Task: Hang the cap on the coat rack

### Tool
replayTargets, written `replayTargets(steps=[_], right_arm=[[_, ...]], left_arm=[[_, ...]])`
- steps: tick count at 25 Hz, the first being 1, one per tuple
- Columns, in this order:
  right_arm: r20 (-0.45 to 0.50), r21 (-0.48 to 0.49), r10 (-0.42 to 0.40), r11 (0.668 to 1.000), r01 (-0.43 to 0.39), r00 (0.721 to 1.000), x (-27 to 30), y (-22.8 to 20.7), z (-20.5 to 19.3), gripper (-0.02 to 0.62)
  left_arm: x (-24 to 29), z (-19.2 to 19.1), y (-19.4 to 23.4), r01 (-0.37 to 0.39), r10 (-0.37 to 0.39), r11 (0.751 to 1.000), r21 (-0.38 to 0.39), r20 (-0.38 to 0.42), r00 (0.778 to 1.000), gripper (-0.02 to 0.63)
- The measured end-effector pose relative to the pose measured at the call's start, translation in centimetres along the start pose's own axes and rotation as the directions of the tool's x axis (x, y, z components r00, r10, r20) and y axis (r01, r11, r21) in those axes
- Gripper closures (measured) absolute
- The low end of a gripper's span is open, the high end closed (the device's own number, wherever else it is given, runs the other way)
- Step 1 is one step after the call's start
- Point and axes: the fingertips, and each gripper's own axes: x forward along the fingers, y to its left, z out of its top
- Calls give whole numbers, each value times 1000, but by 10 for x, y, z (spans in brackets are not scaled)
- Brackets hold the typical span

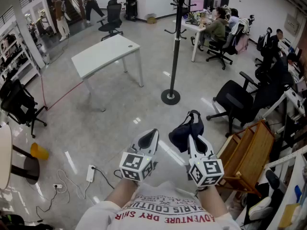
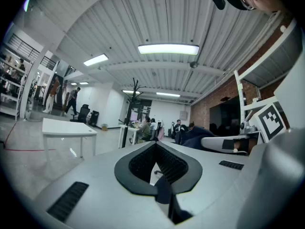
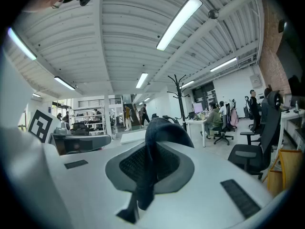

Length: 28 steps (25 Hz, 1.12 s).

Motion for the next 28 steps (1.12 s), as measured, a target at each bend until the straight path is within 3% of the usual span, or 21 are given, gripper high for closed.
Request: replayTargets(steps=[7,19,28], right_arm=[[-14,-9,14,1000,-14,1000,1,6,1,572],[-43,37,34,999,-33,998,0,0,-10,572],[-49,31,30,999,-29,998,-10,-57,-18,572]], left_arm=[[-2,3,-4,-2,3,999,54,-7,1000,600],[7,-3,-9,3,-2,999,45,-21,1000,600],[48,-18,-38,-7,7,1000,8,-14,1000,600]])
